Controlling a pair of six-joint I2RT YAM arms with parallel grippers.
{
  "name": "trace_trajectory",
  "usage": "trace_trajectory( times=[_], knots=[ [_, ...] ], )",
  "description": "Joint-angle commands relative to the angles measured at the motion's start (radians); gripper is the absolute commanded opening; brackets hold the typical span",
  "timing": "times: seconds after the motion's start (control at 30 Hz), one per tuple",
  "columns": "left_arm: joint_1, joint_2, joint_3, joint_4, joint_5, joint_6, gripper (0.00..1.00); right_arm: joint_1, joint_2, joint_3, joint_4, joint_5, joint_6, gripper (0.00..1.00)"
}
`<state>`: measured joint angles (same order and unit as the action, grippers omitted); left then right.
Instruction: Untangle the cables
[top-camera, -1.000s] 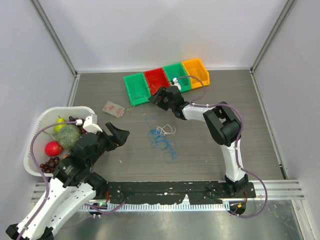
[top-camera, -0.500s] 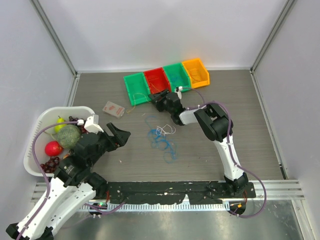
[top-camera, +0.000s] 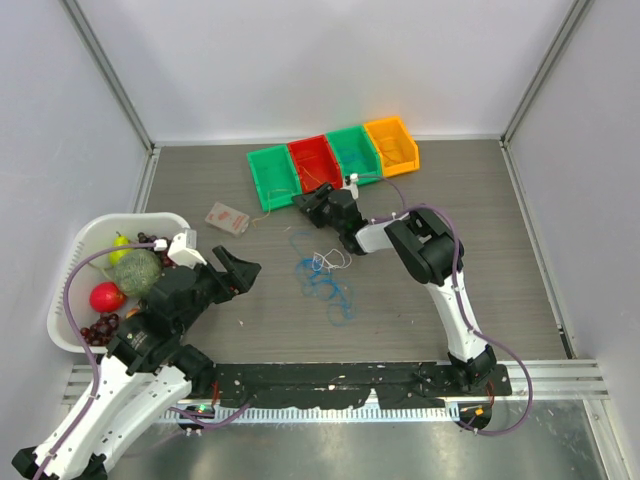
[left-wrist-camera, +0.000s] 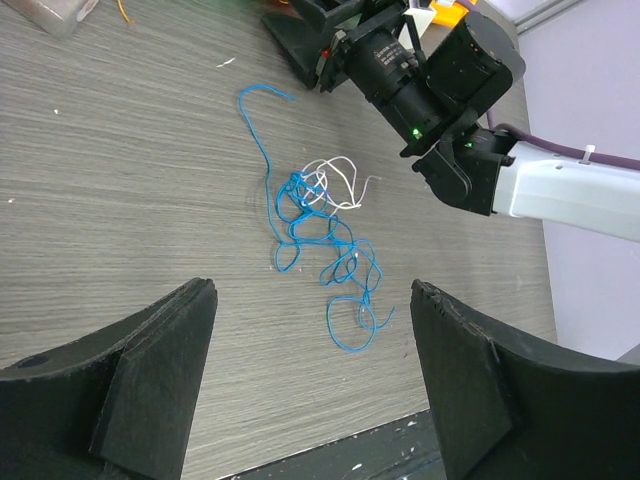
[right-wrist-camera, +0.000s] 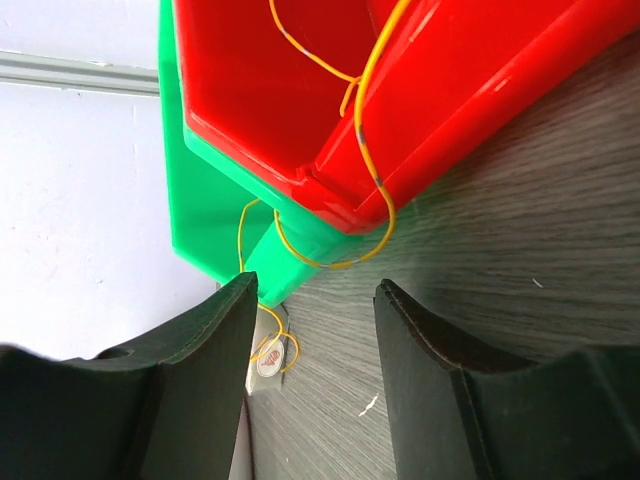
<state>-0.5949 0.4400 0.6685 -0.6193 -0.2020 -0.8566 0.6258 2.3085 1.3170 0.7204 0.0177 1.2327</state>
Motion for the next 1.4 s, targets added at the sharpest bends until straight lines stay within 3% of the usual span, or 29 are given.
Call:
trace_trajectory(
  times=[0.0,0.43,1.0,1.03,1.17,1.37],
  knots=[
    [0.001,-0.017,-0.007,0.020,-0.013,0.010,0.82,-0.001,0.012,0.037,0.071,0.001,-0.039,0.54],
    [0.003,-0.014,-0.010,0.023,-0.010,0.011,0.82,-0.009,0.028,0.036,0.120,0.073,0.129,0.47],
    [0.003,-0.007,-0.009,0.035,0.001,0.013,0.82,-0.023,0.017,0.064,0.102,0.061,0.198,0.05],
    [0.001,-0.009,-0.009,0.033,0.000,0.013,0.82,-0.021,0.002,0.061,0.100,0.056,0.188,0.01],
    [0.003,-0.006,-0.007,0.039,0.001,0.014,0.82,-0.021,-0.067,0.047,0.047,0.057,0.101,0.01],
    [0.001,0.002,-0.007,0.049,0.010,0.016,0.82,-0.038,-0.147,0.138,-0.173,0.110,-0.206,0.01]
  ],
)
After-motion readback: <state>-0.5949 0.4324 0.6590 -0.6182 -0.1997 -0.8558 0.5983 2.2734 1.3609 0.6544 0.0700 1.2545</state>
